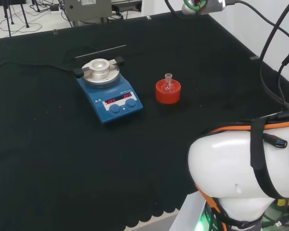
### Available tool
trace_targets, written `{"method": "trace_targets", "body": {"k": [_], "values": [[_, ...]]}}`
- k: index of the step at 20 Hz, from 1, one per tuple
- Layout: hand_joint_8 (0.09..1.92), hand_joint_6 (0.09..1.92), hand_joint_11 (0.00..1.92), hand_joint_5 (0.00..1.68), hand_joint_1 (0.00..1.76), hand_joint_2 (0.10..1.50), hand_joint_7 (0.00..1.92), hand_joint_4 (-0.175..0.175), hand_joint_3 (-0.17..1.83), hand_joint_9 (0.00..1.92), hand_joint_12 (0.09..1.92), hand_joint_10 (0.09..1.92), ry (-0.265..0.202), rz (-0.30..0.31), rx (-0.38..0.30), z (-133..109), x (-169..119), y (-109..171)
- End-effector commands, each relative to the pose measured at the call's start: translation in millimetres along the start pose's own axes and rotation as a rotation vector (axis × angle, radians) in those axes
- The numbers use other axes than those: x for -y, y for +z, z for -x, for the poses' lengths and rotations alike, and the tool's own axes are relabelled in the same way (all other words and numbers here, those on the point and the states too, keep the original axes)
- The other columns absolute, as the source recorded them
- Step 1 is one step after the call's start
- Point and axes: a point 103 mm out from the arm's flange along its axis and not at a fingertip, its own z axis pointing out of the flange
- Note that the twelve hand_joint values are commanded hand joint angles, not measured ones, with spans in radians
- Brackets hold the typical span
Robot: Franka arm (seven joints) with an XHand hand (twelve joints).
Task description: Pick up the round-bottom flask.
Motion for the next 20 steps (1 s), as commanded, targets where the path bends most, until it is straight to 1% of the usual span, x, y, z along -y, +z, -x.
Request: {"method": "trace_targets", "body": {"k": [1, 2, 3, 5, 13, 20], "values": [[0.51, 0.09, 0.34, 0.2, 0.31, 1.05, 0.35, -0.005, 0.71, 0.41, 1.02, 0.68, 0.0, 0.007, 0.005, 1.0, -0.5, 0.4], [0.4, 0.09, 0.17, 0.2, 0.15, 1.16, 0.2, -0.003, 0.56, 0.24, 0.93, 0.61, 0.002, 0.006, 0.005, 1.7, -0.8, 0.7], [0.35, 0.09, 0.08, 0.2, 0.07, 1.23, 0.13, -0.002, 0.44, 0.15, 0.87, 0.58, 0.002, 0.005, 0.005, 2.4, -1.4, 0.9], [0.32, 0.09, 0.02, 0.2, 0.01, 1.29, 0.07, -0.002, 0.34, 0.09, 0.83, 0.56, 0.004, 0.003, 0.004, 3.8, -2.9, 1.5], [0.32, 0.09, 0.0, 0.21, 0.0, 1.32, 0.06, -0.003, 0.3, 0.07, 0.82, 0.56, 0.02, -0.023, 0.005, 9.2, -16.6, 16.2], [0.32, 0.09, 0.0, 0.21, 0.0, 1.32, 0.06, -0.002, 0.29, 0.07, 0.82, 0.56, 0.058, -0.064, -0.021, 19.8, -44.1, 45.8]]}}
